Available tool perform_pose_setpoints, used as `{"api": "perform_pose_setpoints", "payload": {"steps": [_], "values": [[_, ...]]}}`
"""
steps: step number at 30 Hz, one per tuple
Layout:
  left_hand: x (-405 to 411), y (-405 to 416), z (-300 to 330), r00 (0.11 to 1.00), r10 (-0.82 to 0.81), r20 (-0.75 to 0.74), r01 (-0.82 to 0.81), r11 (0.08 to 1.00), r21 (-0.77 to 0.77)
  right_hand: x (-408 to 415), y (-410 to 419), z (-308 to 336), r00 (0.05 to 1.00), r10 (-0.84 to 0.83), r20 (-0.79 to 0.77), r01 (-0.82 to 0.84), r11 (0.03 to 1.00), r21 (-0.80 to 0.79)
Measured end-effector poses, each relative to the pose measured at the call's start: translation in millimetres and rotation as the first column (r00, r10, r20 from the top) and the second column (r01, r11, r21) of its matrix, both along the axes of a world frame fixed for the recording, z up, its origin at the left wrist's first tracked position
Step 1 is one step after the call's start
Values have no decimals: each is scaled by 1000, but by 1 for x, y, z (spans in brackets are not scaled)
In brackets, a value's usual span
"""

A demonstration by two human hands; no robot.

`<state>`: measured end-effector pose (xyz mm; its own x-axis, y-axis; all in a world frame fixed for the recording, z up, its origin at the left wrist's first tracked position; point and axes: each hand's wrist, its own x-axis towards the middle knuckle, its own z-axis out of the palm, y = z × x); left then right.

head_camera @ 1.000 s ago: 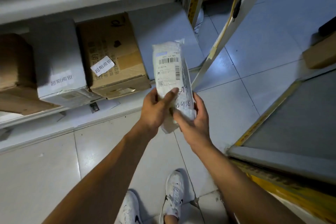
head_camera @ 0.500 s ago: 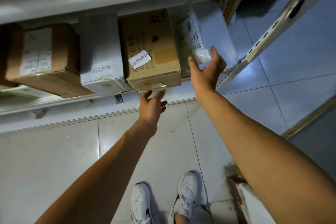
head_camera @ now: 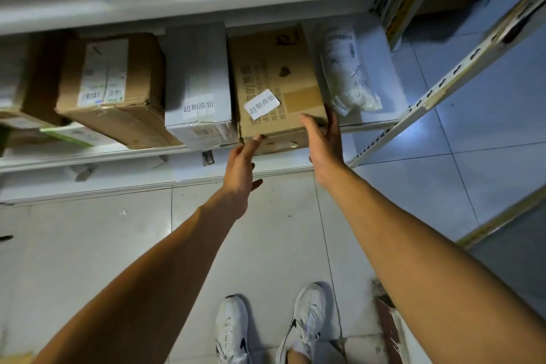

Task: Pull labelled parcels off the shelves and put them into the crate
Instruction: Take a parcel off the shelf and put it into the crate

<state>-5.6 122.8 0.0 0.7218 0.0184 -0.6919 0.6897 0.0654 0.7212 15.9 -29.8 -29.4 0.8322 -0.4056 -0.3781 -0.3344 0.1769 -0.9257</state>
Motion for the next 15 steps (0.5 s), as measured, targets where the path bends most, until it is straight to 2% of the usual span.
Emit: {"api": "perform_pose_setpoints", "payload": {"steps": [2, 5, 10, 15], "values": [[-10, 0, -3, 999, -23, -21, 23, 1000, -17, -12, -4, -2, 999, -48, 6, 48, 996, 75], [-26, -1, -5, 999, -34, -31, 31, 997, -75, -38, -13, -4, 995, -42, -88, 57, 981, 185], [-42, -1, -4, 995, -79, -58, 69, 984, -163, -76, -25, -13, 989, -59, -133, 111, 897, 429], [-55, 15, -5, 991, -130, -12, 127, 978, -167, -110, -38, -15, 975, 34, -218, 70, 890, 450]]}}
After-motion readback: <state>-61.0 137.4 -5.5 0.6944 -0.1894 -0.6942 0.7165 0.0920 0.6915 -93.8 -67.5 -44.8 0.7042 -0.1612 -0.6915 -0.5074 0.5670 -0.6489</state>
